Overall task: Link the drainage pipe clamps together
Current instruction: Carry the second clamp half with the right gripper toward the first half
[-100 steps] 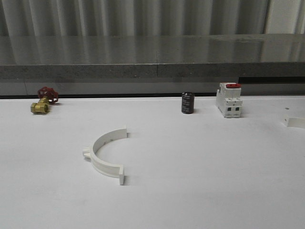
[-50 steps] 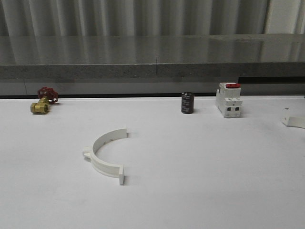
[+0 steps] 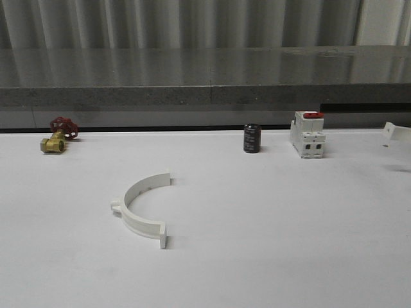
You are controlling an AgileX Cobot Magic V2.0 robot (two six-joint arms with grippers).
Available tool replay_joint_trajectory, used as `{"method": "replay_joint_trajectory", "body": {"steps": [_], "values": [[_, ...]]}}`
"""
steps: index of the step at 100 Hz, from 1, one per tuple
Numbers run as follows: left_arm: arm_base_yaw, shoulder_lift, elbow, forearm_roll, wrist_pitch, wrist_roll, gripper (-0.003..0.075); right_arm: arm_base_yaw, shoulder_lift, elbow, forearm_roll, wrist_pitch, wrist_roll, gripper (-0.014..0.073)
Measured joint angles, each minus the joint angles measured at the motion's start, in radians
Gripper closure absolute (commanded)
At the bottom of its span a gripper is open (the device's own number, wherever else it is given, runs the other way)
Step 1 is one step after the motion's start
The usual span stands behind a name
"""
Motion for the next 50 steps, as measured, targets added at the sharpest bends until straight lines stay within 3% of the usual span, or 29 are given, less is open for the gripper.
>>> {"method": "replay_joint_trajectory", "body": {"steps": [20,50], "values": [[0.000,0.000,0.000,0.000,0.000,0.000,0.0741,0.109,-0.098,0.000,0.004,0.068,0.103,0.0658],[0.000,0.000,0.000,0.000,0.000,0.000,0.0741,0.427,-0.119,0.000,-0.054,0.106,0.367,0.0658]]}}
